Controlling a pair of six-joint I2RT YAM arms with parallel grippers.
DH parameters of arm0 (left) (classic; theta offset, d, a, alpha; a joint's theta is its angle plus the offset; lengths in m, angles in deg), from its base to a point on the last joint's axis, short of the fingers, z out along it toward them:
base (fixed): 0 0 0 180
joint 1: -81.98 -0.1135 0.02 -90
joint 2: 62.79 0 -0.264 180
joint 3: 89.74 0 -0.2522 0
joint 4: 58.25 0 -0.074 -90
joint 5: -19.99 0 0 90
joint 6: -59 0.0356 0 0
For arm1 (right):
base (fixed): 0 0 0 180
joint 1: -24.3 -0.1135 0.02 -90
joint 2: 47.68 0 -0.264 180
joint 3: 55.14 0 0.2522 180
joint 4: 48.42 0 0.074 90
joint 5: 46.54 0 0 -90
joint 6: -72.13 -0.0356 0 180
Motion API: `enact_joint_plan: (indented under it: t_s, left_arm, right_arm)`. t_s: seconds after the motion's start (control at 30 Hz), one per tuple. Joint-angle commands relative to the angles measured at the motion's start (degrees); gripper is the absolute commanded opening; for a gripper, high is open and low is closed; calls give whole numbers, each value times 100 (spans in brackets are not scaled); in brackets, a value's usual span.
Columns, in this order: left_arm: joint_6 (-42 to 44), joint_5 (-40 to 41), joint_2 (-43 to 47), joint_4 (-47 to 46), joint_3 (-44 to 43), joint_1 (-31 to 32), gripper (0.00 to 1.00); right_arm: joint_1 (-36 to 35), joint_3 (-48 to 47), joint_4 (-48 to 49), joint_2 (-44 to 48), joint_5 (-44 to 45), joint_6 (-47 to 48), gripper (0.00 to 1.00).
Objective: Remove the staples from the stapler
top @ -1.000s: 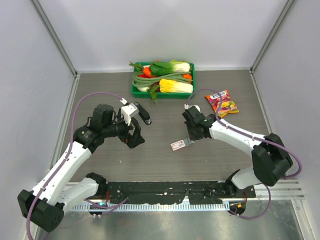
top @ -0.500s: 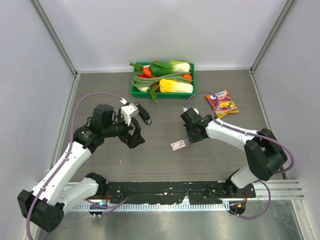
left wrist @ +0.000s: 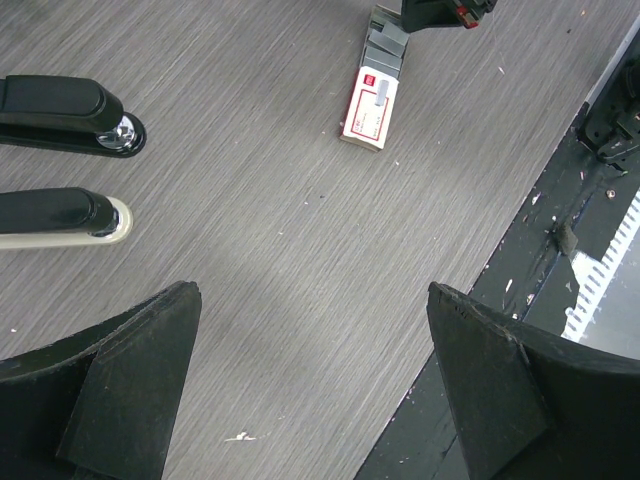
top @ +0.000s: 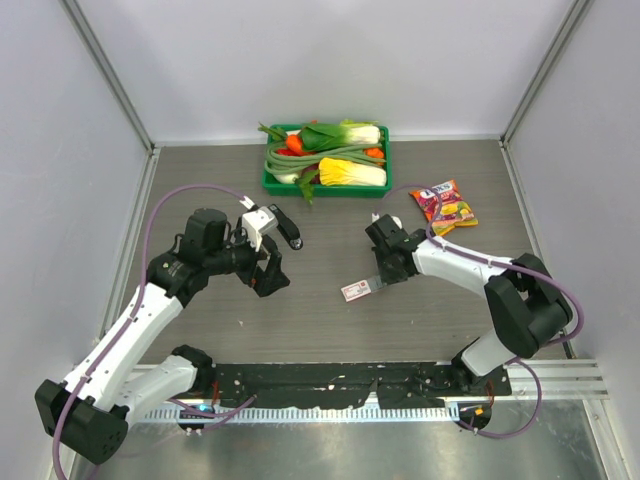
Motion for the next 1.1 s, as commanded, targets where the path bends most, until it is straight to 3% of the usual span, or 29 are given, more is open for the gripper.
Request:
enact_joint_plan:
  t_s: [0.0,0.73,1.07]
  left_arm:
    - [-19,-131,76,-242,-83,-16,100]
    - [-19,-175,137,-189,-39,-16,100]
    - [446,-254,-81,-75,-83,1,100]
  right_arm:
    - [24,27,262,-43,73,-19,1]
    - [33,71,386,-131,-6,-80,1]
    - [42,-465,-220,879,-182,-212,2]
